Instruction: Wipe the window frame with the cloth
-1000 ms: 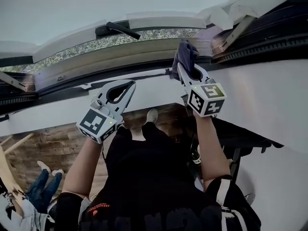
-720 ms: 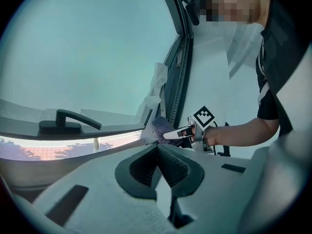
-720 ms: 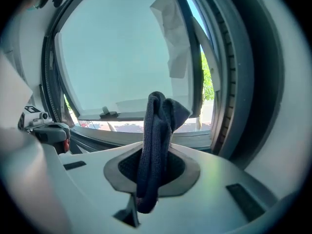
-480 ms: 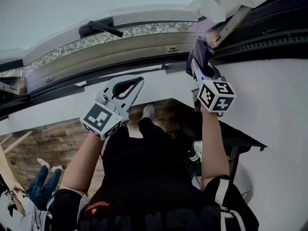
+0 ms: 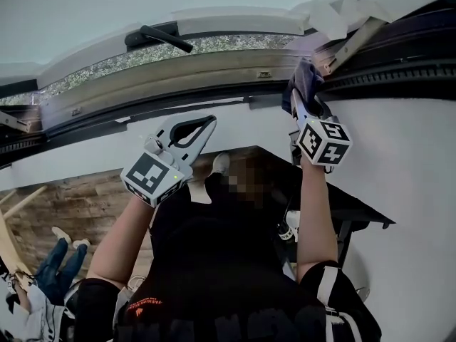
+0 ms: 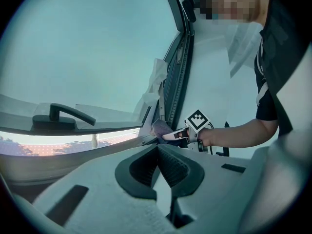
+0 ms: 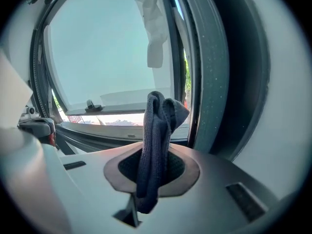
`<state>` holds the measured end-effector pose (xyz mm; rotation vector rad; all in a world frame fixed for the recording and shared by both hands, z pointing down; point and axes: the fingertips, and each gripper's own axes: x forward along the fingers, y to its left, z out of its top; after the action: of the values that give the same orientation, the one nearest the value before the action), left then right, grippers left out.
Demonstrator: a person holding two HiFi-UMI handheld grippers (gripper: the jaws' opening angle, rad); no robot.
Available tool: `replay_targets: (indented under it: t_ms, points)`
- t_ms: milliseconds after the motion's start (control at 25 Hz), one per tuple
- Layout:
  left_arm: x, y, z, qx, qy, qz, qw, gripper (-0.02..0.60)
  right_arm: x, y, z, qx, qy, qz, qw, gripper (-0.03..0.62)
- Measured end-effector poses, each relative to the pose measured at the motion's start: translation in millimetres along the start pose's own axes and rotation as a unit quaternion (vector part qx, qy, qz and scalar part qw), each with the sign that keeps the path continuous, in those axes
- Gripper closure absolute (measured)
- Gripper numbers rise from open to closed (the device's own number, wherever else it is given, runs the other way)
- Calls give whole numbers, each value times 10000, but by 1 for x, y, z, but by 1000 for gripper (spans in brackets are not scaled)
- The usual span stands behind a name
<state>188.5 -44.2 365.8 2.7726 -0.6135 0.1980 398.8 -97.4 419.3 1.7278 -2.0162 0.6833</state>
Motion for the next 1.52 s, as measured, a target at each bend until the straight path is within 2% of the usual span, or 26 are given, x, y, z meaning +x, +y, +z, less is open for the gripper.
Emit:
replay_targets:
  t_ms: [200,1040,1520]
  points:
    - [-5,2,-1,-86,74,79,9999,563,2,7,-1,-1,14,13,10000,545]
    - [-39,9,-5,-96,-110,171,9997,563,13,67,-5,-179,102,382,9991,545]
    - [-69,22,-7,-203,-127,415,9988,563,19,104,-7,-294,165,557,9979,545]
